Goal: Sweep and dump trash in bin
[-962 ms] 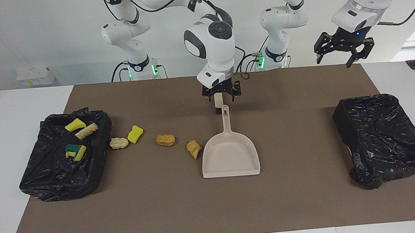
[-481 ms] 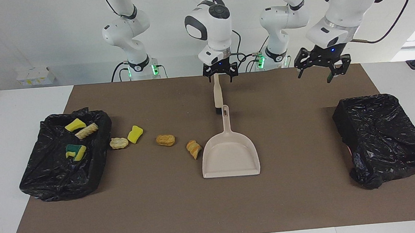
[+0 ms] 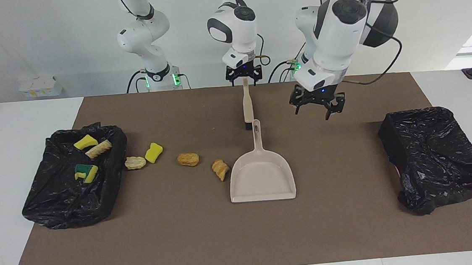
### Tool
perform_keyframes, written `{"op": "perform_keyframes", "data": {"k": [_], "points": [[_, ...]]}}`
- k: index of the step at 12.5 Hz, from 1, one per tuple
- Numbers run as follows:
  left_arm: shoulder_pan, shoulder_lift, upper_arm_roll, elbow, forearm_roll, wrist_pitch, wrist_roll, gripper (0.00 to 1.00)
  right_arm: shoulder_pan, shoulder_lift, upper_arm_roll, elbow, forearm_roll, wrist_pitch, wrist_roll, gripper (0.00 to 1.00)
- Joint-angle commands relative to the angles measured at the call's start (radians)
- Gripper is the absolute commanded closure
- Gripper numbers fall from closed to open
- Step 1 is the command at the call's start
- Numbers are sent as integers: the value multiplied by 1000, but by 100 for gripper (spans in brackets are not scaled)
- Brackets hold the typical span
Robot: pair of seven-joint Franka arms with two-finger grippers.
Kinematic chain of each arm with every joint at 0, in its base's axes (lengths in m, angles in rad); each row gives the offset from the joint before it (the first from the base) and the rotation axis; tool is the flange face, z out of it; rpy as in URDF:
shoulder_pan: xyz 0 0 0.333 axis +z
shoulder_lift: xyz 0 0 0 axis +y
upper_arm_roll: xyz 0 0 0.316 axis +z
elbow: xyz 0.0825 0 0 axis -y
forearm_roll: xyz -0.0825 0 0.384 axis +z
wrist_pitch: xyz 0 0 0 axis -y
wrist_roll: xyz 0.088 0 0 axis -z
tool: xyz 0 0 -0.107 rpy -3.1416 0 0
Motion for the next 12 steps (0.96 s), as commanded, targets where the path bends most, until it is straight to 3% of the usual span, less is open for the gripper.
{"op": "perform_keyframes", "data": {"k": [1,6,7,9,10,12], "points": [[-72,90,15,-52,9,142,-123,0,14,-28,-1,-39,68,24,-5,5],[-154,111,13,-123,9,239,-243,0,43,8,-2,-38,69,48,-7,37],[-157,116,13,-128,7,239,-253,0,41,11,-2,-38,69,58,-8,49],[-183,118,13,-169,7,286,-289,0,40,15,-2,-38,69,61,-10,81],[-185,118,12,-171,6,291,-302,5,38,17,-4,-36,69,61,-10,91],[-191,137,12,-171,-9,310,-322,8,28,20,-7,-32,66,59,-10,100]]}}
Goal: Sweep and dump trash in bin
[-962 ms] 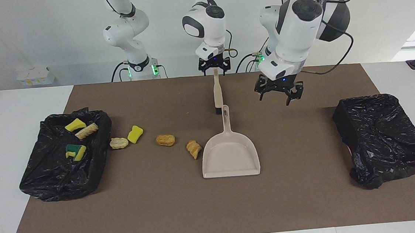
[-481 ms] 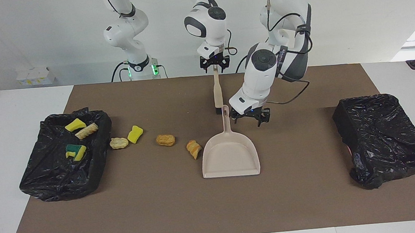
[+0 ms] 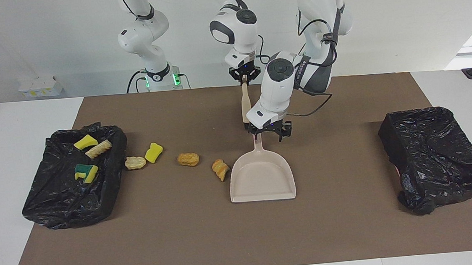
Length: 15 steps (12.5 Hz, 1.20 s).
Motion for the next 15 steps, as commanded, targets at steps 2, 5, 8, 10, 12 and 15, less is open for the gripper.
{"op": "perform_keyframes", "data": {"k": [2,5,8,10,12,15], "points": [[-40,19,14,-28,-9,59,-45,6,-63,-18,0,1,23,-4,-15,100],[-42,19,15,-25,-9,50,-46,5,-136,-78,-1,14,23,-139,-12,100],[-59,19,14,-29,-9,49,-49,7,-234,-108,-4,92,23,-278,-51,100],[-71,19,14,-36,-10,46,-63,10,-291,-111,-9,162,5,-407,-125,100],[-72,18,14,-39,-10,47,-71,11,-375,-109,-7,217,-9,-496,-203,100],[-72,15,14,-51,-10,43,-71,38,-541,-129,-9,225,-77,-596,-396,100]]}}
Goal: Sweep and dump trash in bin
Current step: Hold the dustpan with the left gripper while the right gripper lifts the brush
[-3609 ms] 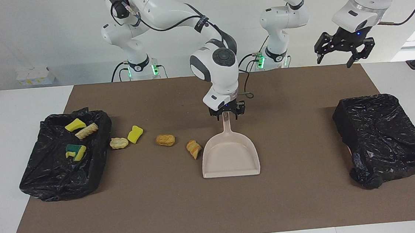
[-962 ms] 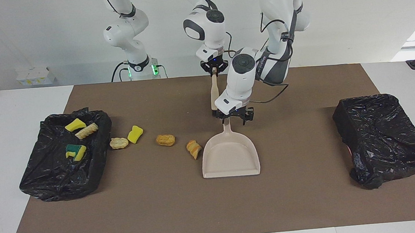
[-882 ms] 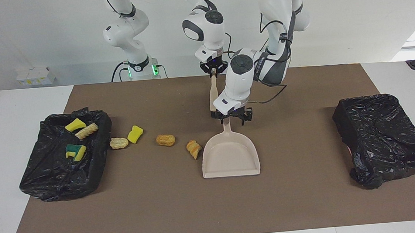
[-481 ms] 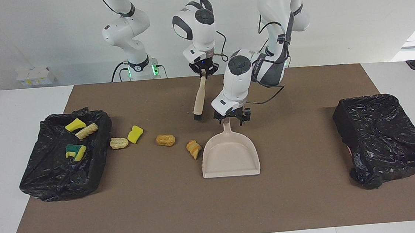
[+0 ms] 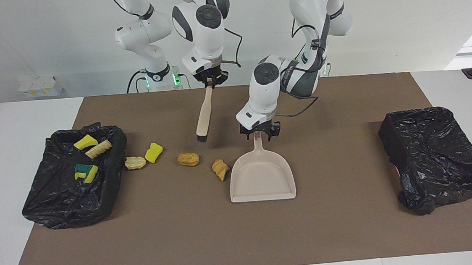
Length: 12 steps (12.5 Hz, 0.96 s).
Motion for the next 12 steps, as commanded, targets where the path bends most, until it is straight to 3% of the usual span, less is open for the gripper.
{"op": "perform_keyframes", "data": {"k": [1,3,4,6,8,9,12], "points": [[-17,-14,16,-21,-8,15,-10,51,-152,-16,9,2,-80,-64,-153,100],[-15,-12,16,-15,-5,23,-9,72,-253,-14,10,-15,-226,-60,-261,100],[-14,-12,17,-9,0,23,-3,76,-317,-10,10,-24,-255,-45,-345,100],[-8,-17,17,6,9,7,2,82,-406,-19,12,-97,-333,79,-495,100],[-3,-43,20,6,16,-38,22,84,-431,-17,12,-139,-403,138,-504,100],[-3,-69,22,6,27,-86,70,89,-440,-17,12,-166,-441,182,-505,100],[-1,-92,27,5,46,-172,262,89,-519,-17,12,-197,-481,259,-519,100]]}}
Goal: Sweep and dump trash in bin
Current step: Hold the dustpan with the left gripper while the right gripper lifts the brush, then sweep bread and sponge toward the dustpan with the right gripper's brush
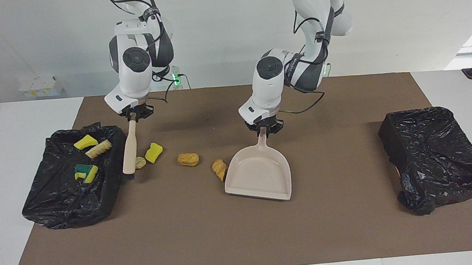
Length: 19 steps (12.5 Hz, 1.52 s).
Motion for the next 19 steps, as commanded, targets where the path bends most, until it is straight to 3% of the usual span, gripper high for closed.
{"op": "perform_keyframes", "data": {"k": [1,3,5,7,10,13,15,18,19], "points": [[0,-30,8,-8,55,-53,146,90,-56,-21,14,-72,-27,87,-29,100],[23,-30,8,-13,62,-66,321,91,-60,-14,14,-138,-27,181,-24,100],[34,-30,10,-13,65,-67,378,92,-65,2,15,-143,-27,192,-23,100],[63,-23,10,2,102,-89,473,100,-60,14,19,-143,-6,194,-23,100],[72,-18,10,19,141,-109,625,100,-7,54,20,-141,85,222,-1,100],[106,-15,10,22,154,-116,806,100,99,68,20,-115,180,230,52,100],[103,-15,10,16,161,-110,822,100,186,80,20,-81,267,223,52,100],[81,-30,7,-10,227,-113,902,100,237,120,22,3,369,183,72,100],[80,-32,7,-21,228,-109,903,100,237,137,22,58,369,118,91,100]]}}
